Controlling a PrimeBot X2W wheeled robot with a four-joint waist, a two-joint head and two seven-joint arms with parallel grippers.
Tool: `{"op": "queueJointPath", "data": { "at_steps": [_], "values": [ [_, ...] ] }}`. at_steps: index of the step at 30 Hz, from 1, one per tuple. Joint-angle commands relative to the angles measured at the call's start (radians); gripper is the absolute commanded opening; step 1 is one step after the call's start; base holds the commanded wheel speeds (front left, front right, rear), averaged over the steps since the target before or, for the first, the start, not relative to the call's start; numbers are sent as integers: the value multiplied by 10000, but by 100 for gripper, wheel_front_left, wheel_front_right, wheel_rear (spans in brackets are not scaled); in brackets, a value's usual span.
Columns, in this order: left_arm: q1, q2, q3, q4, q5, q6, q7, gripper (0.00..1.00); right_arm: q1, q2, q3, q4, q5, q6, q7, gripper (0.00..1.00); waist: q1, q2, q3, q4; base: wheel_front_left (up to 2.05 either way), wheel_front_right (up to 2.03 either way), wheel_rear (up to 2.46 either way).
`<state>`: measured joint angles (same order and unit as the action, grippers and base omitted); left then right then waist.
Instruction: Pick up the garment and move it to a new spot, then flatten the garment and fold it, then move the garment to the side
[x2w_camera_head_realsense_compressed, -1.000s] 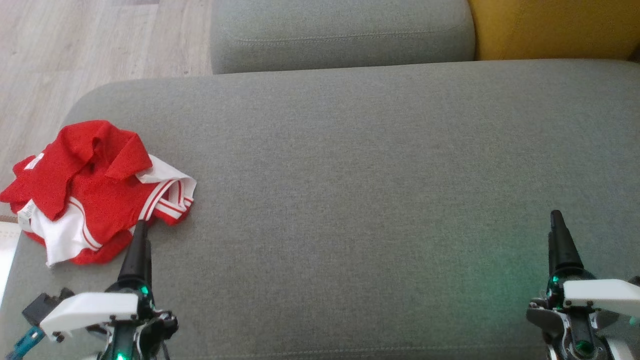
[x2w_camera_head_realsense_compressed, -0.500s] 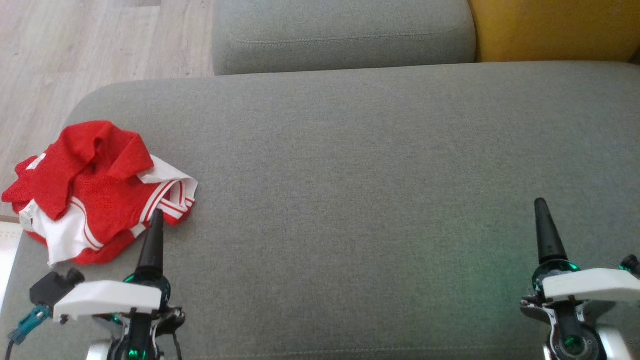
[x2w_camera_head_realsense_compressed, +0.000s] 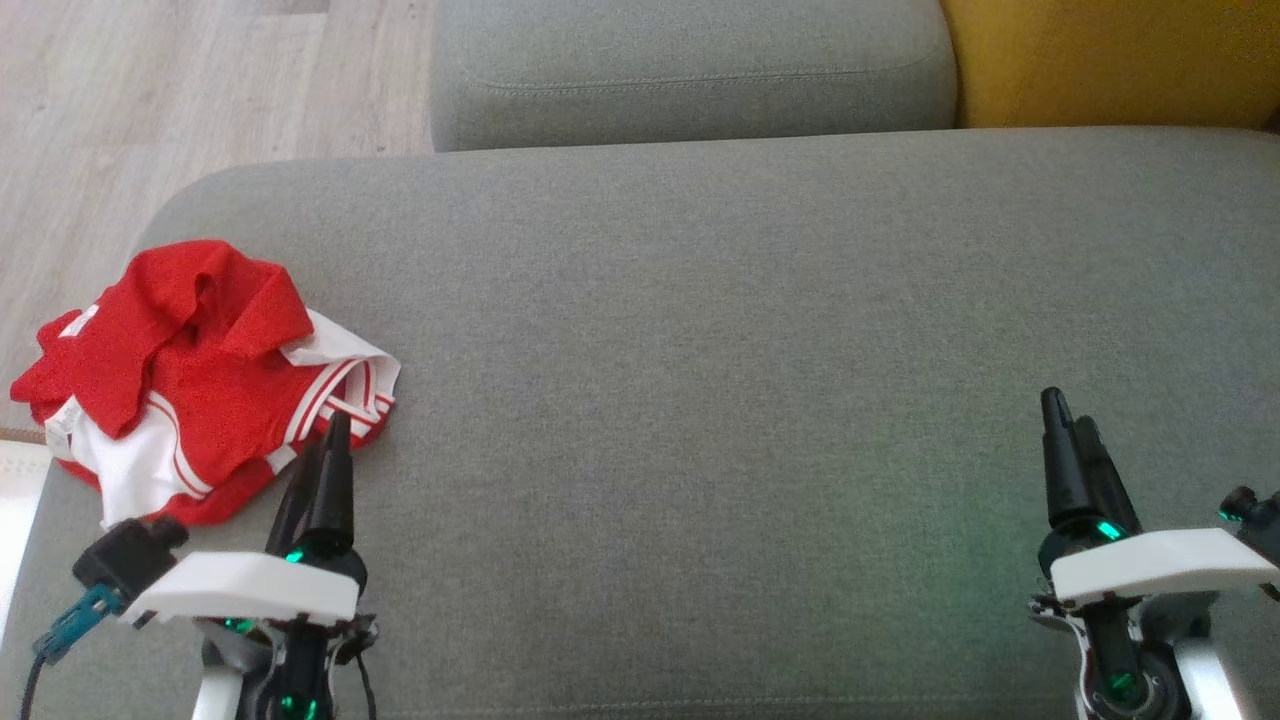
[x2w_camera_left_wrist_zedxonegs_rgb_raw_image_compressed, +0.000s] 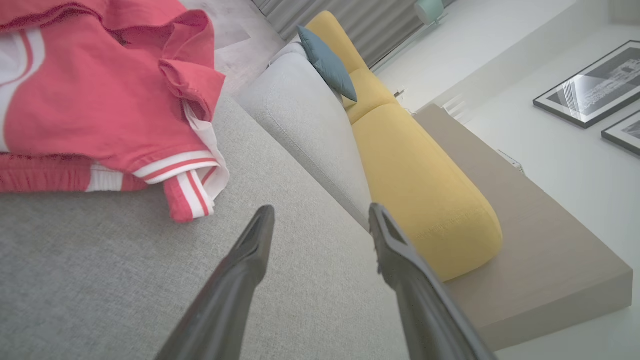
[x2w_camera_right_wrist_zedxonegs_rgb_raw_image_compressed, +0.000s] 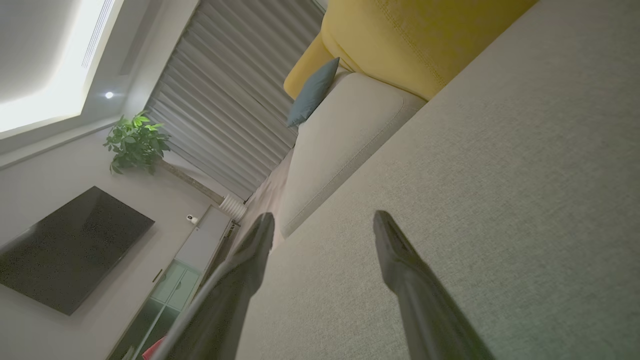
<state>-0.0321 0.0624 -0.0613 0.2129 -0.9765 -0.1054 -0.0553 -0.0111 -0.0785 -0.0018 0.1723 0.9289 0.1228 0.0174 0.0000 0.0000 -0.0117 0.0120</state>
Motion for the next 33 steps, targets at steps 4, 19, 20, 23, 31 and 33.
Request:
{"op": "queueJointPath", "data": {
  "at_steps": [4, 19, 20, 23, 31, 33],
  "values": [
    [-623, 263, -58, -475, 891, 112, -240, 100, -355, -179, 228, -506, -822, 40, -117, 100, 0, 0, -9, 24, 0, 0, 0],
    [-637, 475, -448, -654, 2889, 362, -650, 100, -176, -118, 424, -771, -2768, 48, -143, 100, 0, 0, -2, 26, 0, 0, 0],
    [-644, 491, -464, -681, 3023, 380, -679, 100, -167, -112, 430, -790, -2904, 49, -144, 100, 0, 0, 3, 29, 0, 0, 0],
    [-650, 542, -533, -735, 3428, 424, -767, 100, -129, -87, 449, -854, -3341, 51, -141, 100, 0, 0, 8, 31, 0, 0, 0],
    [-694, 676, -745, -816, 4500, 526, -1000, 100, 8, 7, 429, -983, -4394, 56, -170, 100, 0, 0, 2, 50, 0, 0, 0],
    [-710, 712, -802, -833, 4763, 545, -1058, 100, 50, 27, 423, -1019, -4667, 57, -197, 100, 0, 0, 2, 53, 0, 0, 0]
  ]
}}
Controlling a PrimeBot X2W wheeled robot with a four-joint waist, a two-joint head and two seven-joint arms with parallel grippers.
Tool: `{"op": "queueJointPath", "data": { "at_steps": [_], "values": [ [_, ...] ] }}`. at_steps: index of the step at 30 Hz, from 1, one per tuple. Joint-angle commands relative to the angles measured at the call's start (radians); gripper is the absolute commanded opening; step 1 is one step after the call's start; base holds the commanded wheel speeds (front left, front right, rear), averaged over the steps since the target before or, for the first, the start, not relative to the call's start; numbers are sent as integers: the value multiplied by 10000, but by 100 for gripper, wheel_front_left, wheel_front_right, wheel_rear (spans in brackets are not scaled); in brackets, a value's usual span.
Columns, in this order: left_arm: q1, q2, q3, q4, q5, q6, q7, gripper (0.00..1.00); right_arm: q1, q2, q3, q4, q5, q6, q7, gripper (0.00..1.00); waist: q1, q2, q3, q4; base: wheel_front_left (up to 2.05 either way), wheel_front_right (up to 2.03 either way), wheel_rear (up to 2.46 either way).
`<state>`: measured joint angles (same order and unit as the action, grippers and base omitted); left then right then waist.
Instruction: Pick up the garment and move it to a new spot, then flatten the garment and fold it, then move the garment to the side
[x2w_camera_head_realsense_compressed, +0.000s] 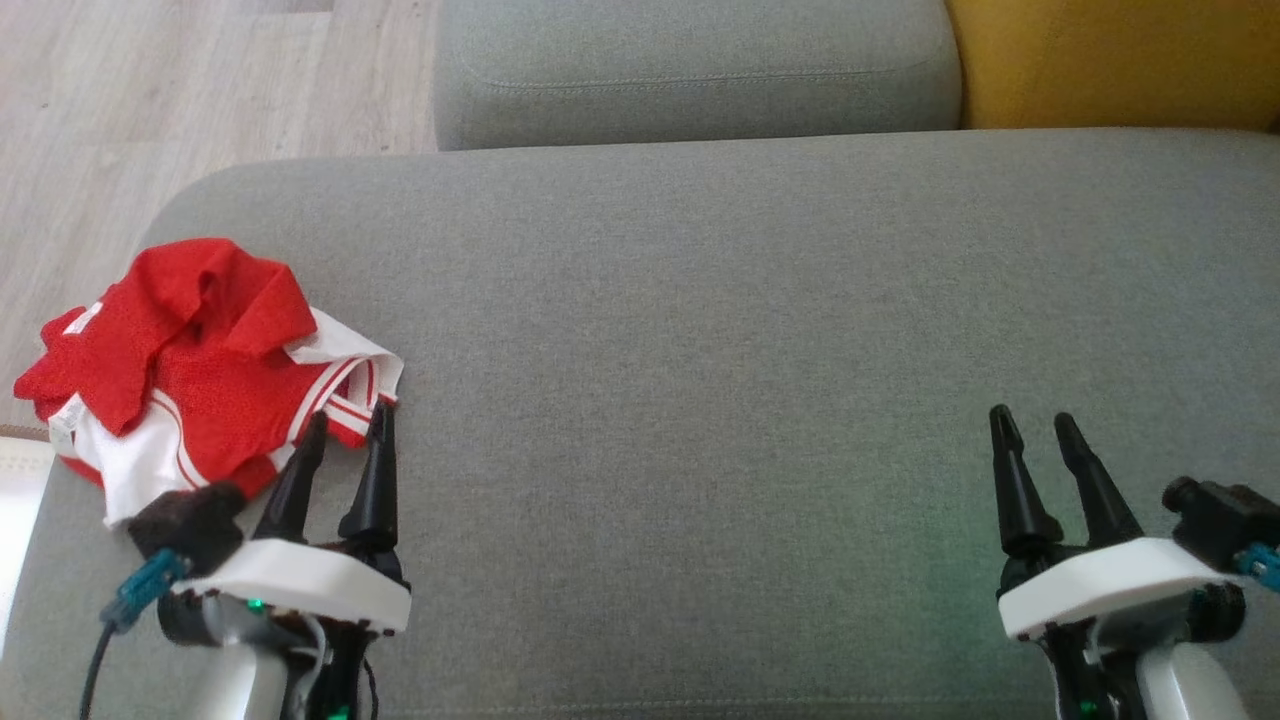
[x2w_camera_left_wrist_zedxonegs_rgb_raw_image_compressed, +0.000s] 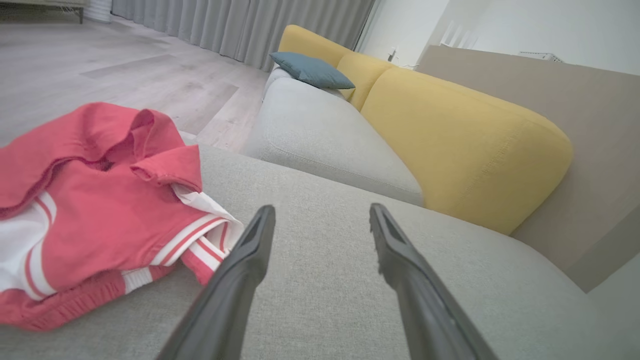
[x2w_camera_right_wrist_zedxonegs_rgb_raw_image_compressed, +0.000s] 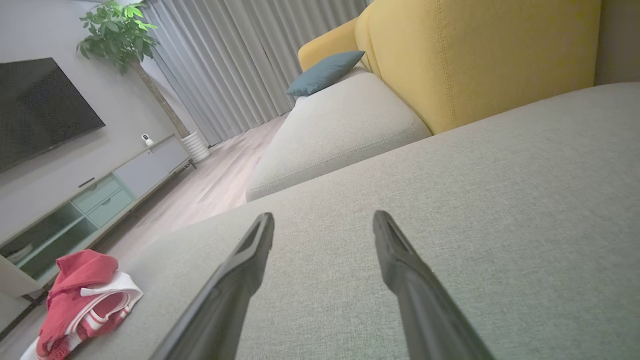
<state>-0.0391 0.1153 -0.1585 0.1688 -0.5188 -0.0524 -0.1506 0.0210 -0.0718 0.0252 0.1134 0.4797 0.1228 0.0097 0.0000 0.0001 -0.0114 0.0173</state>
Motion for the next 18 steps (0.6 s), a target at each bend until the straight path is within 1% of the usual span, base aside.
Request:
{"op": "queueJointPath", "data": {
  "at_steps": [1, 4, 18],
  "values": [
    [-644, 202, 146, -391, 315, 28, -135, 100, -249, -31, 153, -448, -316, 58, -134, 100, 0, -1, 0, -1, 0, 0, 0],
    [-655, 260, 31, -345, 810, 69, -252, 100, -166, 6, 166, -489, -836, 60, -169, 100, 0, -1, 3, -6, 0, 0, 0],
    [-734, 383, -252, 206, 2304, 312, -660, 100, -55, 110, 336, -670, -2462, 69, -364, 100, 0, -1, 21, -12, 0, 0, 0]
  ]
}}
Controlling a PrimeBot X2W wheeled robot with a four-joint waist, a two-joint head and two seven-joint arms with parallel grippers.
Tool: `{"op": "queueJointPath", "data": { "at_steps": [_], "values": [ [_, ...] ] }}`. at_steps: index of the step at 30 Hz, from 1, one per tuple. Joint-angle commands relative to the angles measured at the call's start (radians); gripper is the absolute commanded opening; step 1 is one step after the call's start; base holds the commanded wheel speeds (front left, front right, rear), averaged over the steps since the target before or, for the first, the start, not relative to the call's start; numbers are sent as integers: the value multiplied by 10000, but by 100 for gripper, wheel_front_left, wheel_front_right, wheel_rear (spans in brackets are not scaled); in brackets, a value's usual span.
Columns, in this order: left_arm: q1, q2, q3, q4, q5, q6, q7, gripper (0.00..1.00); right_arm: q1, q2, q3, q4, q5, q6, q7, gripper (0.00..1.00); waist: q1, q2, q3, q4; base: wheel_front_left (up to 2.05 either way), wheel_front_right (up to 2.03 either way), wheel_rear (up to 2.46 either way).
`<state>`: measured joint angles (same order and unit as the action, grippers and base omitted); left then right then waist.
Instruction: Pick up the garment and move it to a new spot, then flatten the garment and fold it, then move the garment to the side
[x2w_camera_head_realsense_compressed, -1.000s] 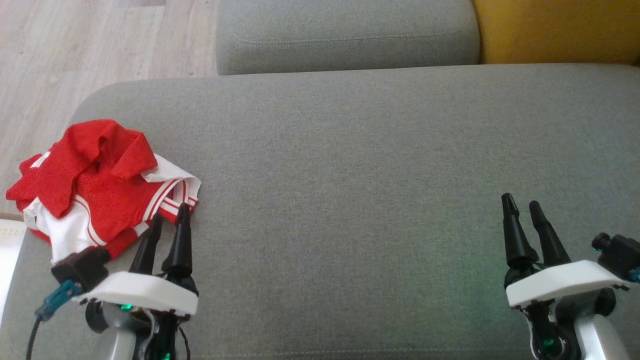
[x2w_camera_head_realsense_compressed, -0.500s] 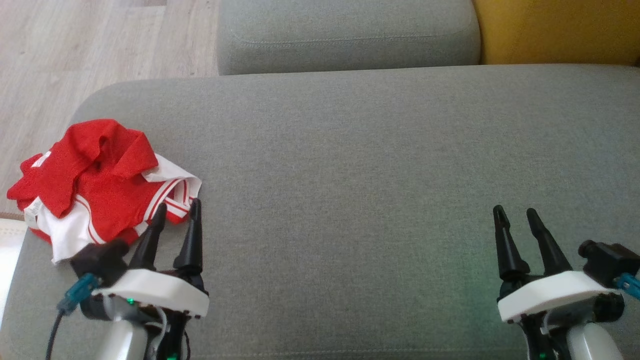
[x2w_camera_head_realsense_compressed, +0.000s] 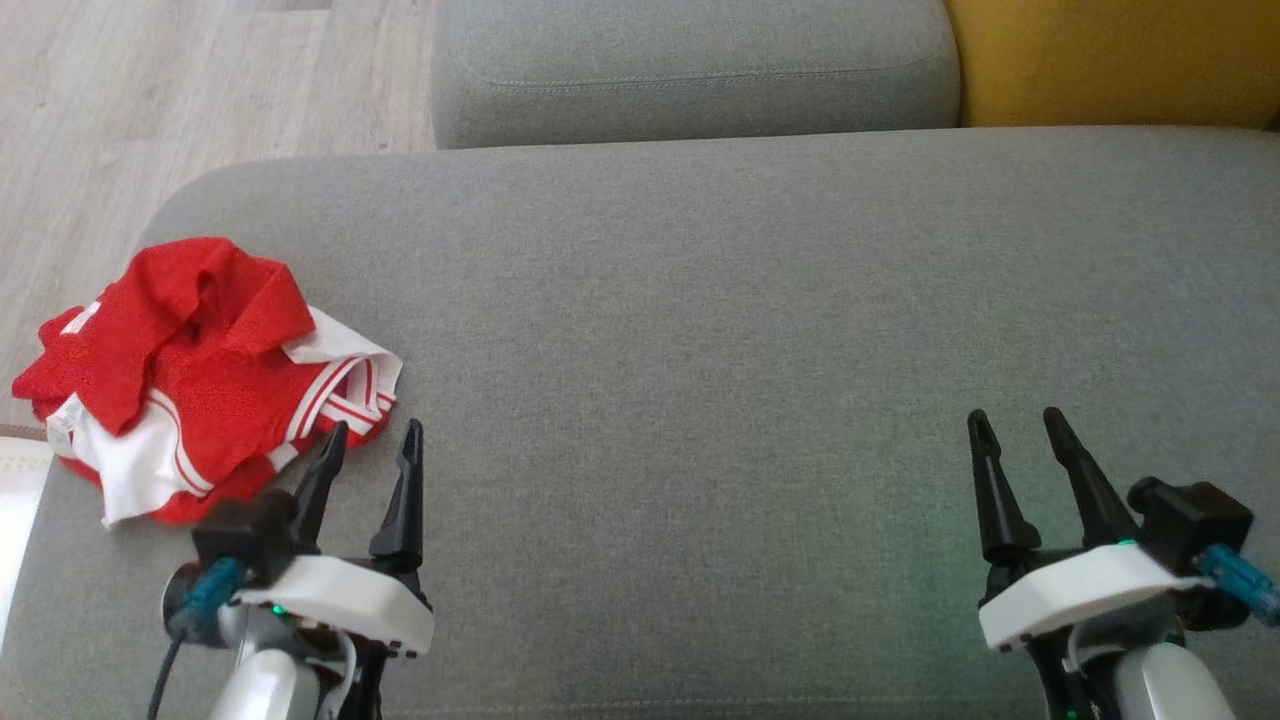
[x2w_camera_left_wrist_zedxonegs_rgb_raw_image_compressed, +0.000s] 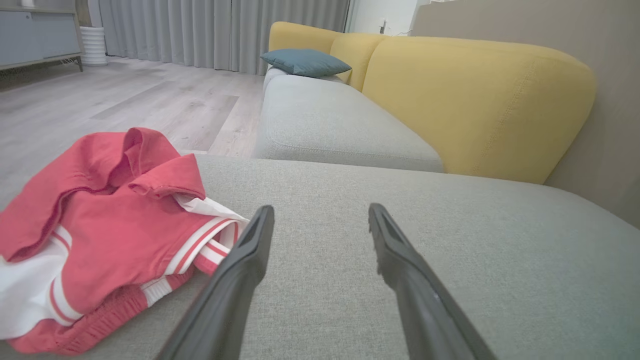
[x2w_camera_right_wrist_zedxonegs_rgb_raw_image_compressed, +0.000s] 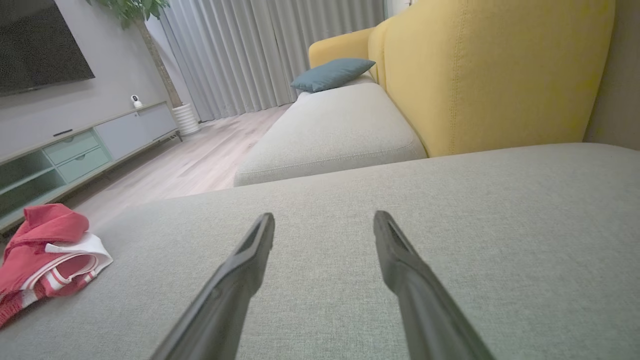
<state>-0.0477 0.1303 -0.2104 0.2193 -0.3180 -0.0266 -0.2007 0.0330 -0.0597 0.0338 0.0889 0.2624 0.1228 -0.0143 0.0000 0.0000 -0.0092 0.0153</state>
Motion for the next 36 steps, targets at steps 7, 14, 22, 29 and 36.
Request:
{"op": "queueJointPath", "data": {
  "at_steps": [7, 14, 22, 29, 36],
  "values": [
    [-662, 251, 170, -102, 950, 194, -364, 100, -82, 43, 272, -549, -991, 74, -207, 100, 0, 0, 8, 22, 0, 0, 0],
    [-689, 208, 135, 55, 1342, 251, -540, 100, -28, 74, 280, -600, -1506, 77, -291, 100, 0, 0, 26, 39, 0, 0, 0],
    [-718, 137, 181, 217, 1238, 264, -542, 100, -5, 90, 292, -621, -1558, 79, -270, 100, 0, 0, 31, 44, 0, 0, 0],
    [-720, 104, 155, 309, 1141, 361, -498, 100, -26, 93, 294, -598, -1330, 79, -307, 100, 0, 0, 49, 96, 0, 0, 0],
    [-794, 122, 118, 354, 1084, 418, -483, 100, -32, 94, 270, -624, -1177, 79, -335, 100, 0, 0, 69, 243, 0, 0, 0]
  ]
}}
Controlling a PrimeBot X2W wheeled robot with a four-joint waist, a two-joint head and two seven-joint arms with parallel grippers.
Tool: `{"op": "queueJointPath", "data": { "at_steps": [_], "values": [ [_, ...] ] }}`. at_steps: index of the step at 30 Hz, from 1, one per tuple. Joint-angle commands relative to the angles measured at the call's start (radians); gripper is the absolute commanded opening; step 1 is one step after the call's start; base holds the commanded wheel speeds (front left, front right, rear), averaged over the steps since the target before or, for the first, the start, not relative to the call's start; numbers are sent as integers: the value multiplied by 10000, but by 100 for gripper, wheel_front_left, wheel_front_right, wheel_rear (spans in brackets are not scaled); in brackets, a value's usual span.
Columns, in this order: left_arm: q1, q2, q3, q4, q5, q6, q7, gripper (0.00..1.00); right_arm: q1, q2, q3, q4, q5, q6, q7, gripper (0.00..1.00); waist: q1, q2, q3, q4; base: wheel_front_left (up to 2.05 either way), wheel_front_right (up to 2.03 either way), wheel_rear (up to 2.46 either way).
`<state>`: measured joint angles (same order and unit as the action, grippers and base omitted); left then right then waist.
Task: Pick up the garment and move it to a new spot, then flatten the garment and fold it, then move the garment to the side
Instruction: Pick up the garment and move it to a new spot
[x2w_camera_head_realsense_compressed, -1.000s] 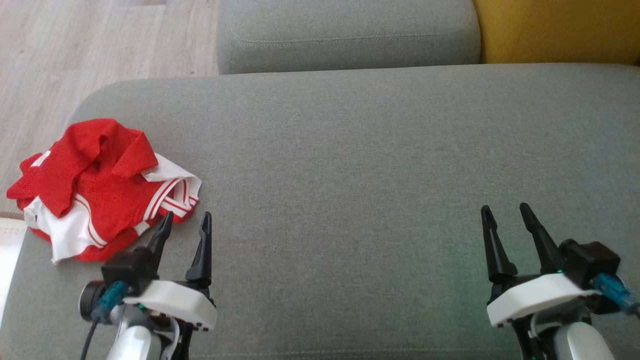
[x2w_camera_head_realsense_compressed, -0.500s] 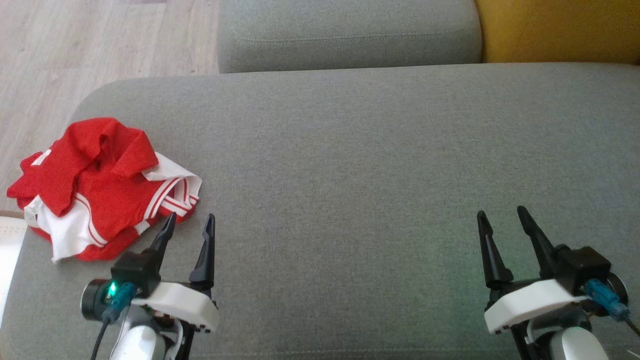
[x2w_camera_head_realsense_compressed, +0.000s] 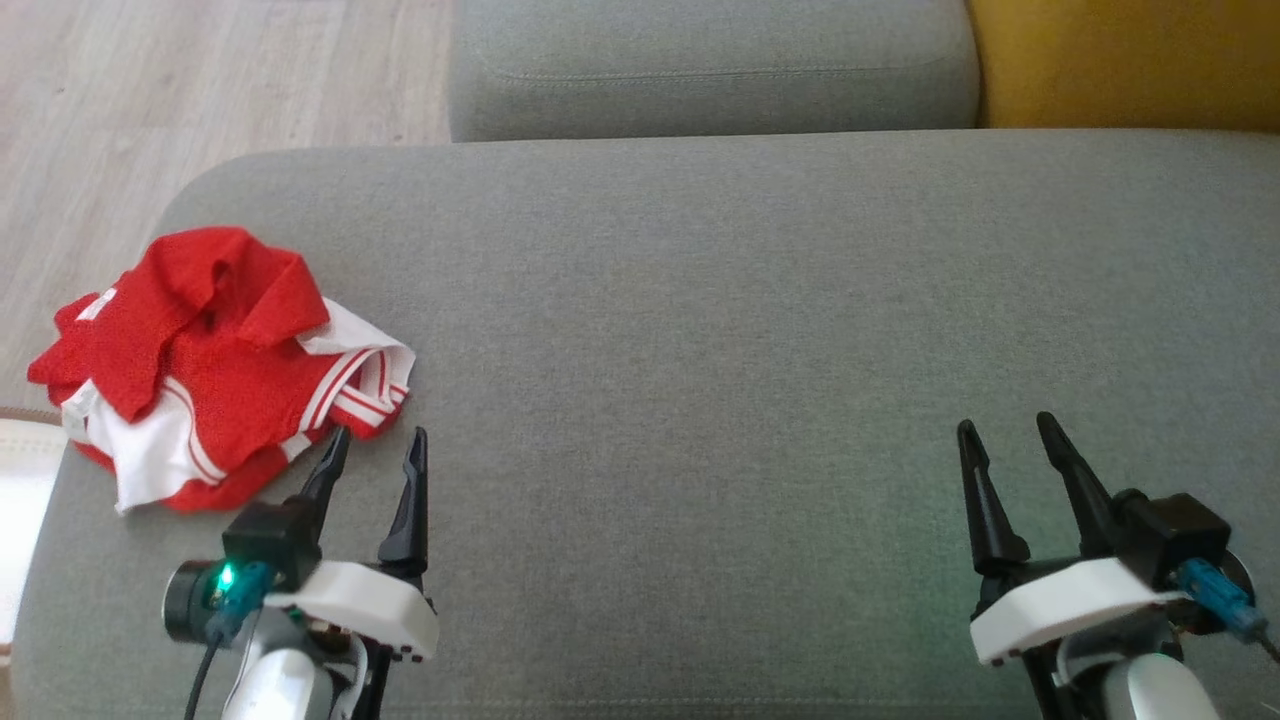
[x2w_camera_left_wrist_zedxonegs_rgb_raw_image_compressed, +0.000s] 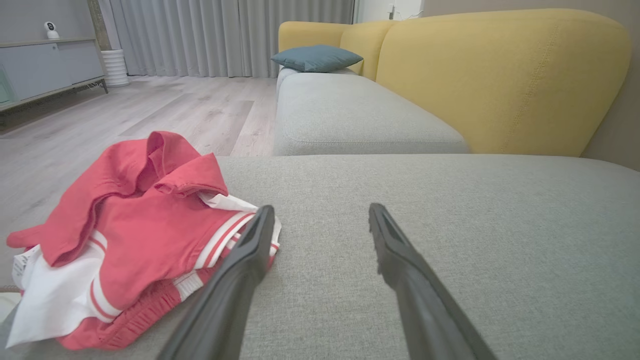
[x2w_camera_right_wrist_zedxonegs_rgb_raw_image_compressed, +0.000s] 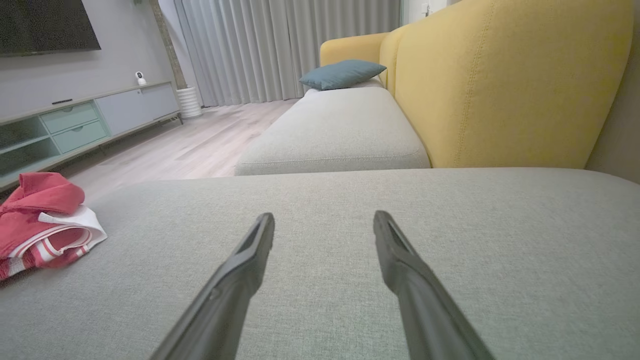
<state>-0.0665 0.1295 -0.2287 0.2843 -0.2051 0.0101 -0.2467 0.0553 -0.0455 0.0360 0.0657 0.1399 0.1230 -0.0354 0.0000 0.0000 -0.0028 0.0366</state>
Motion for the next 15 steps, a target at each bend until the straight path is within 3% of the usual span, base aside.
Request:
{"op": "queueJointPath", "data": {
  "at_steps": [1, 15],
  "values": [
    [-621, 127, 296, -298, -51, 69, -21, 100, -256, -48, 231, -407, 55, 77, -126, 100, 0, 0, 8, 88, 0, 0, 0],
    [-1041, 191, 340, -277, -142, 219, -46, 100, -420, -47, 597, -874, 134, 77, -61, 100, 0, 0, 240, 2128, 0, 0, 0]
  ]
}}
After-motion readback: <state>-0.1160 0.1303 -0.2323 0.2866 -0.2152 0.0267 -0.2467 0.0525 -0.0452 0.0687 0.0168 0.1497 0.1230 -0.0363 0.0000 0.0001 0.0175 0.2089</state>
